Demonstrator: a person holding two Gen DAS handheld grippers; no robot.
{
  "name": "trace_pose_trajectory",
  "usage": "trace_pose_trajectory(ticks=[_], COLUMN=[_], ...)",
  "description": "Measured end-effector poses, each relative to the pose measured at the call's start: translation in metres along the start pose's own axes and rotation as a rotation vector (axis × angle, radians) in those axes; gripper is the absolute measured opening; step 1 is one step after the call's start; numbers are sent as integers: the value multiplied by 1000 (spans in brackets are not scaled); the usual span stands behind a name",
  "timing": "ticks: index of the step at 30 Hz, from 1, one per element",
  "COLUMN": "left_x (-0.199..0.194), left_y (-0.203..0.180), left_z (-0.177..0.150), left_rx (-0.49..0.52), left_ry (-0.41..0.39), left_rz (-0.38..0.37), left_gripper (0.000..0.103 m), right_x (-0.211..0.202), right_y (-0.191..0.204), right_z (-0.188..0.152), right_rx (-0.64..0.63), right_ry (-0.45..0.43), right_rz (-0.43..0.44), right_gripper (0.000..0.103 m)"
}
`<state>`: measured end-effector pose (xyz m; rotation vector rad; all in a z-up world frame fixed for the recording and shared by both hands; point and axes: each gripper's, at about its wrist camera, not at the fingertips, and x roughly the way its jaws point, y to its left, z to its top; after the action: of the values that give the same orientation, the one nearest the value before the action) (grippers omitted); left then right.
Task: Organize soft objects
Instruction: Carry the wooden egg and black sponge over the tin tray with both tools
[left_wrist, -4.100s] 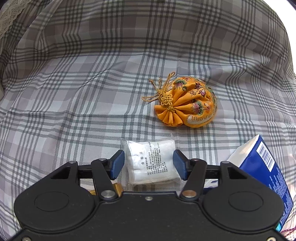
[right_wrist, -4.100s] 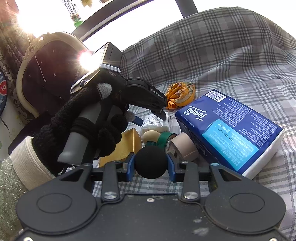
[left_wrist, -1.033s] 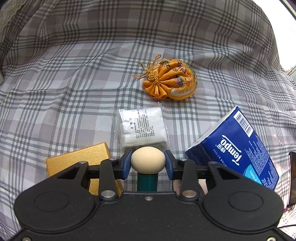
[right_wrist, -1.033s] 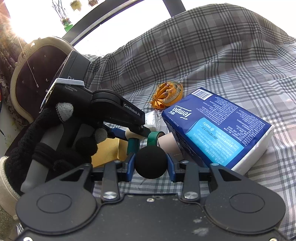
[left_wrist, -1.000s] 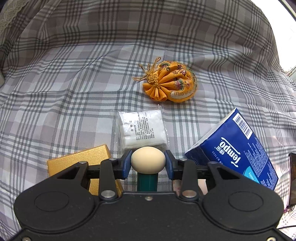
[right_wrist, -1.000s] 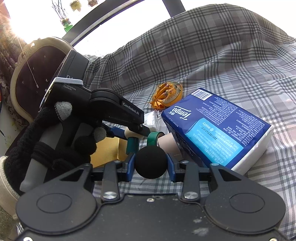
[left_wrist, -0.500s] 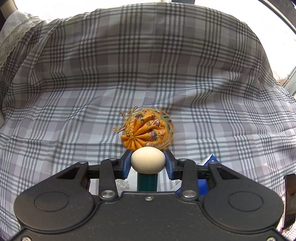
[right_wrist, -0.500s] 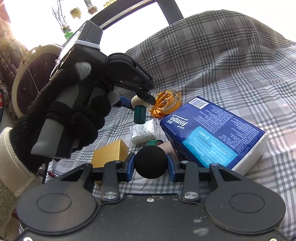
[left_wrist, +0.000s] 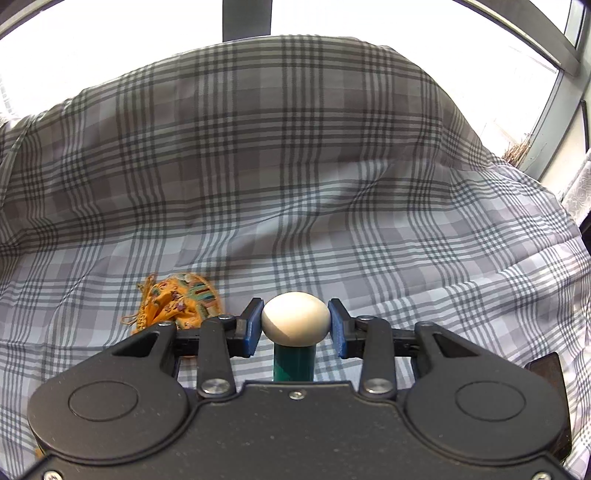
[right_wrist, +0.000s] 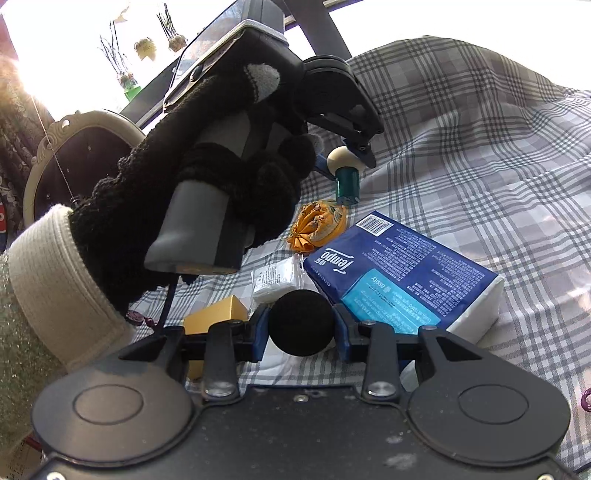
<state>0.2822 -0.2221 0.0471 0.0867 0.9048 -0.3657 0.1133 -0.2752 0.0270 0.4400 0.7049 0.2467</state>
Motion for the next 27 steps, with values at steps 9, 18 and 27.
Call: trace_pose_trajectory(ticks=[9,18,27], left_x=[2,-12,-39], left_y=[-48,-67,-71], left_z=[-14,-33,-74], left_rx=[118,240,294], left_ry=[18,126,256], left_rz=[-215,-337,-428], left_gripper=[38,38,38], right_x=[-21,-30,-63], right_y=[-26,-29,-29], right_z=[8,5,-21], right_rx=[68,38,96], right_ry=[-34,-18,22], right_rz=[-28,-65,-101], right_gripper=[35,35,35])
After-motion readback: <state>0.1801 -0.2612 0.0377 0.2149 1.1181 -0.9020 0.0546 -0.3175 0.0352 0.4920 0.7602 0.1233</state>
